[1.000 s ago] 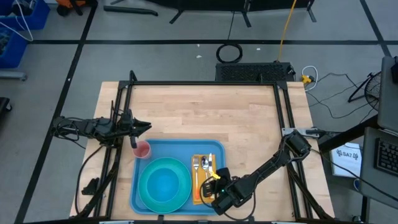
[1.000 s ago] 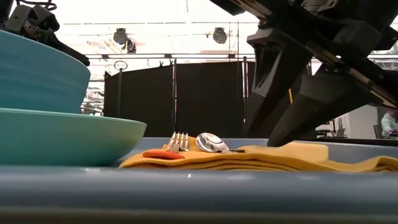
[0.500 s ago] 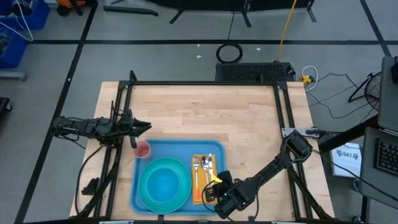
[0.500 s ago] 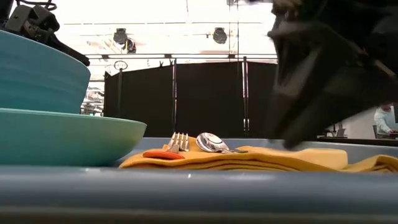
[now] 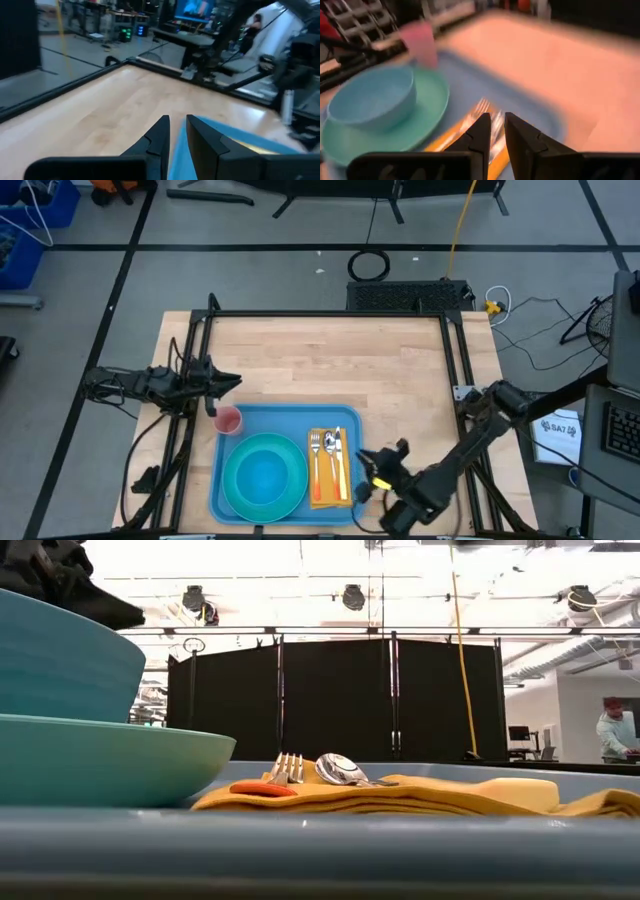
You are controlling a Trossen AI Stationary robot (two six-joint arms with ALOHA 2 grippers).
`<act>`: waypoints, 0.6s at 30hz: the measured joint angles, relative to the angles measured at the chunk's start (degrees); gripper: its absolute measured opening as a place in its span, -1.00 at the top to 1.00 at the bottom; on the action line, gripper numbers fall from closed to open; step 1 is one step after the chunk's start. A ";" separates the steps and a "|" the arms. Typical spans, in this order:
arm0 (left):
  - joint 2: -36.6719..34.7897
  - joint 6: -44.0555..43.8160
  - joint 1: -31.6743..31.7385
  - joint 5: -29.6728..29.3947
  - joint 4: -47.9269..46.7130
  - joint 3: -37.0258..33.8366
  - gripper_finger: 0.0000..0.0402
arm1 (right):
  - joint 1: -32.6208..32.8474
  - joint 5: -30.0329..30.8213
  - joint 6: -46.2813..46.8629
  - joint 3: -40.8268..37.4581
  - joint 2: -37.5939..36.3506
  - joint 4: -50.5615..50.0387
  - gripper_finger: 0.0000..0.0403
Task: Set up tray
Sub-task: Return to Home Position
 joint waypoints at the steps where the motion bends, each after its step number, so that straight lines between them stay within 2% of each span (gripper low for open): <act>1: 0.00 -0.54 0.00 1.00 -0.17 0.60 0.67 | 0.67 3.44 -2.33 0.00 -1.10 -1.82 0.78; 4: 0.00 -0.33 0.00 4.97 -2.10 2.70 0.67 | 2.91 12.74 -5.93 -0.04 -5.44 -10.43 0.78; 6: 0.00 -0.42 0.00 6.16 -2.10 3.21 0.67 | 4.81 17.00 -1.61 -1.87 -9.15 -17.68 0.78; 9: 0.00 -1.62 0.00 6.16 -1.80 3.23 0.67 | 8.25 20.93 7.29 -8.86 -16.35 -25.17 0.78; 13: 0.00 -4.80 0.00 3.62 -2.23 3.12 0.67 | 12.65 23.49 13.49 -22.61 -27.92 -25.99 0.78; 18: 0.00 -5.24 0.00 1.46 -2.18 3.12 0.67 | 16.96 26.20 13.86 -39.05 -41.59 -21.15 0.78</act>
